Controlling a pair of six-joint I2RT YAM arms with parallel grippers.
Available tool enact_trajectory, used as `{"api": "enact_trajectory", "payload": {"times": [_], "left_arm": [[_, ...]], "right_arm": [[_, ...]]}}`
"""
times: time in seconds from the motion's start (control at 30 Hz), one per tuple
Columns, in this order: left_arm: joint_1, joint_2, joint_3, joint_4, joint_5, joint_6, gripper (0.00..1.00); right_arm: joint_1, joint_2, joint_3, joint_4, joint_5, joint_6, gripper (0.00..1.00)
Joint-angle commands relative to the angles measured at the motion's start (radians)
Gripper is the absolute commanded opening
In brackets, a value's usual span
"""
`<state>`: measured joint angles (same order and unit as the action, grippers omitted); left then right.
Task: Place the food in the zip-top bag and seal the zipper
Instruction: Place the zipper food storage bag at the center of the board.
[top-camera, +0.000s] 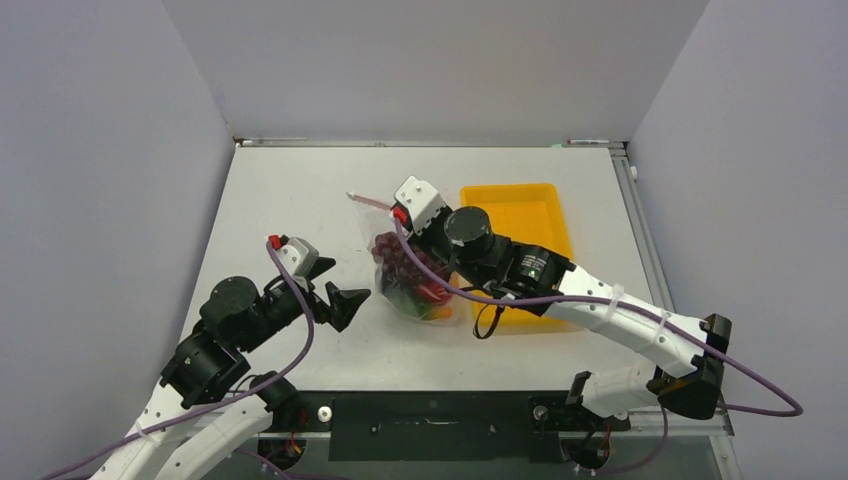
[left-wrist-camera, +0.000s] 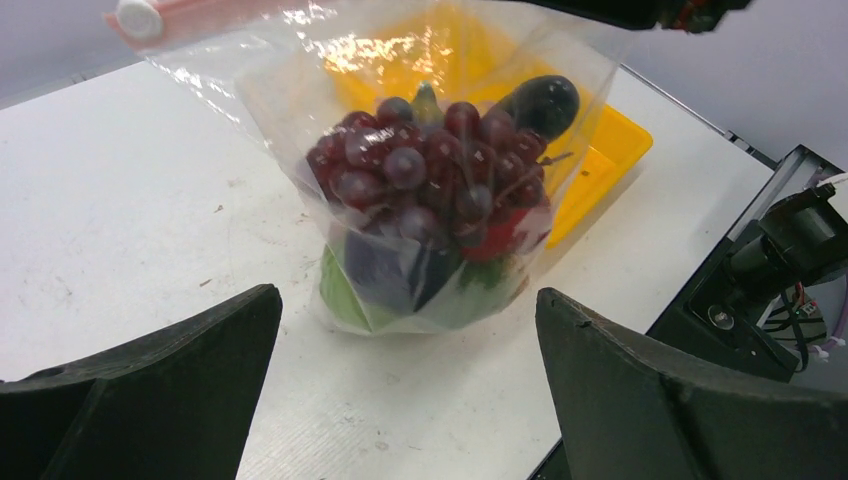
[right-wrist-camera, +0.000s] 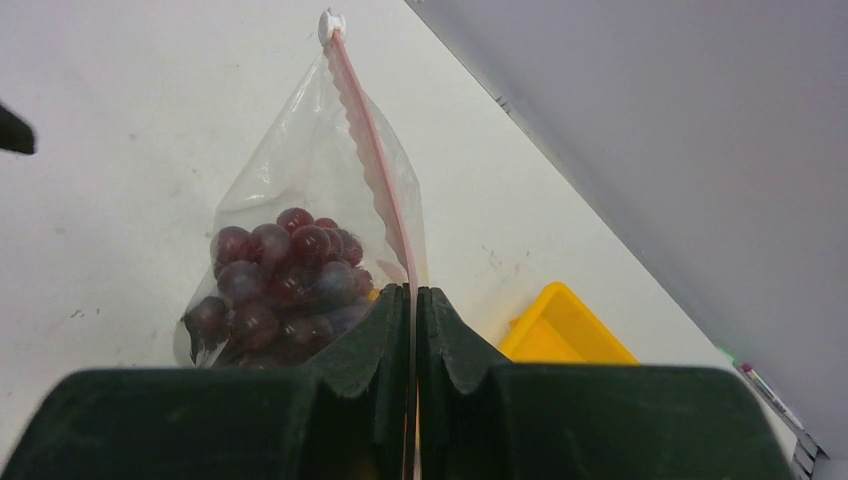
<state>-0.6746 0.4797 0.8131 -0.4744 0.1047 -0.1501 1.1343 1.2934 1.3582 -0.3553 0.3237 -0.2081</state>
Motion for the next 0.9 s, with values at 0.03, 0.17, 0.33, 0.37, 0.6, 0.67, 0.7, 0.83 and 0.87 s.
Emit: {"api": "enact_trajectory", "payload": {"times": [0.03,0.17,0.33,0.37,0.6,0.67,0.7,0.83,0.87], "left_arm": [[0.015,-0.022,-0.002,0.034,-0.016,-0.012,0.96],[0.019,-0.024,-0.003,0.030,-0.030,-0.014,0.96],[0.022,-0.021,-0.005,0.030,-0.025,-0.017,0.96],[0.021,-0.020,-0.005,0.030,-0.026,-0.017,0.96],[0.023,-0.024,-0.005,0.025,-0.042,-0.019,0.96],[0.023,-0.028,-0.007,0.024,-0.046,-0.020,0.96],[0.023,-0.029,-0.009,0.023,-0.046,-0.021,0.96],[0.025,-0.030,-0.009,0.022,-0.052,-0.022,0.96],[0.025,-0.028,-0.009,0.021,-0.053,-0.022,0.96]], "right_arm": [[-0.137,0.052,0.122,0.206,-0.140,-0.029,0.05],[-0.217,0.127,0.174,0.267,-0.189,-0.050,0.05],[-0.296,0.214,0.258,0.319,-0.268,-0.075,0.05],[-0.305,0.233,0.272,0.327,-0.282,-0.077,0.05],[-0.332,0.328,0.238,0.463,-0.474,-0.127,0.05],[-0.332,0.347,0.213,0.477,-0.530,-0.127,0.05],[-0.332,0.354,0.201,0.476,-0.562,-0.124,0.05],[-0.330,0.375,0.158,0.432,-0.699,-0.118,0.05],[-0.328,0.377,0.146,0.418,-0.728,-0.116,0.05]]}}
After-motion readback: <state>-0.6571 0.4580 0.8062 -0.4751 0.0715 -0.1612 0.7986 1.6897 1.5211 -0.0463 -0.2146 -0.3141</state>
